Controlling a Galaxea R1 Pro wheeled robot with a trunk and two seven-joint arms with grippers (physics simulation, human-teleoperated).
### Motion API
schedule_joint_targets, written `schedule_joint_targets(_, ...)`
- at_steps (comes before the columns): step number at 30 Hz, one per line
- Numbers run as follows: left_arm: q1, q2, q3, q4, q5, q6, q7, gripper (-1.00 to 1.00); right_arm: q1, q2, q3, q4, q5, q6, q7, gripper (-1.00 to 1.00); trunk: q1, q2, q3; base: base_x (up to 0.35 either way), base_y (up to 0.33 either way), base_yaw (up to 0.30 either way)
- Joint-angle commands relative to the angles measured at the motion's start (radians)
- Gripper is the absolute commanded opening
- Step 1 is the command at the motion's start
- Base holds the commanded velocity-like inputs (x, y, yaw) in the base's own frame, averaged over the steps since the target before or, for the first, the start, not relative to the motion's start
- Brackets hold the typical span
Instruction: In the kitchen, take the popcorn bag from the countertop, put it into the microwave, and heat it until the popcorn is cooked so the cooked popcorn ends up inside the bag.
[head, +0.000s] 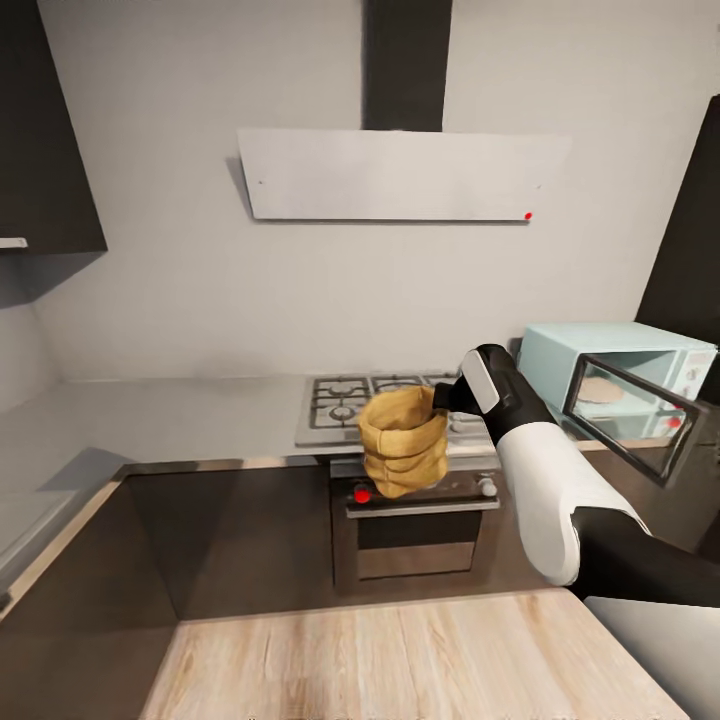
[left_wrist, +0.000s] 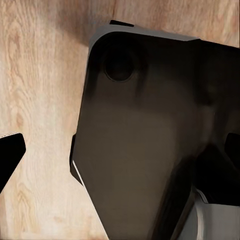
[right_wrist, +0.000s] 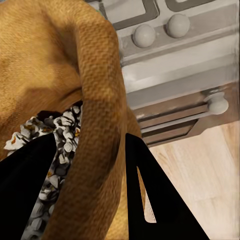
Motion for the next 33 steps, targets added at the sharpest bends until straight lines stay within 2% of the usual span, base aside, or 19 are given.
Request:
schedule_joint_targets(1,0.000,0.000,-0.001,-0.002,0.006,-0.001,0.003,1.00,-0.001,0.001,-0.003,-0.001,-0.011,0.001,-0.010,-1.00,0.000,-0.001,-0.001,-0.097,-0.281,0.000)
schedule_joint_targets(8,0.000,0.000,-0.001,-0.002,0.018,-0.002,0.003,1.00,-0.001,0.001,-0.002,-0.001,-0.010,0.001,-0.011,-1.00,0.000,-0.001,-0.001,-0.066,-0.111,0.000)
schedule_joint_targets(19,0.000,0.000,-0.002,0.000,0.021,0.000,0.004,1.00,-0.001,0.001,-0.003,0.000,-0.009,0.001,-0.007,-1.00,0.000,-0.001,-0.001,-0.268,-0.145,0.000)
schedule_joint_targets(33,0.000,0.000,-0.002,0.000,0.021,0.003,0.005,1.00,-0.001,0.001,-0.003,0.000,-0.009,0.001,-0.008,-1.00,0.000,-0.001,-0.001,-0.258,-0.218,0.000)
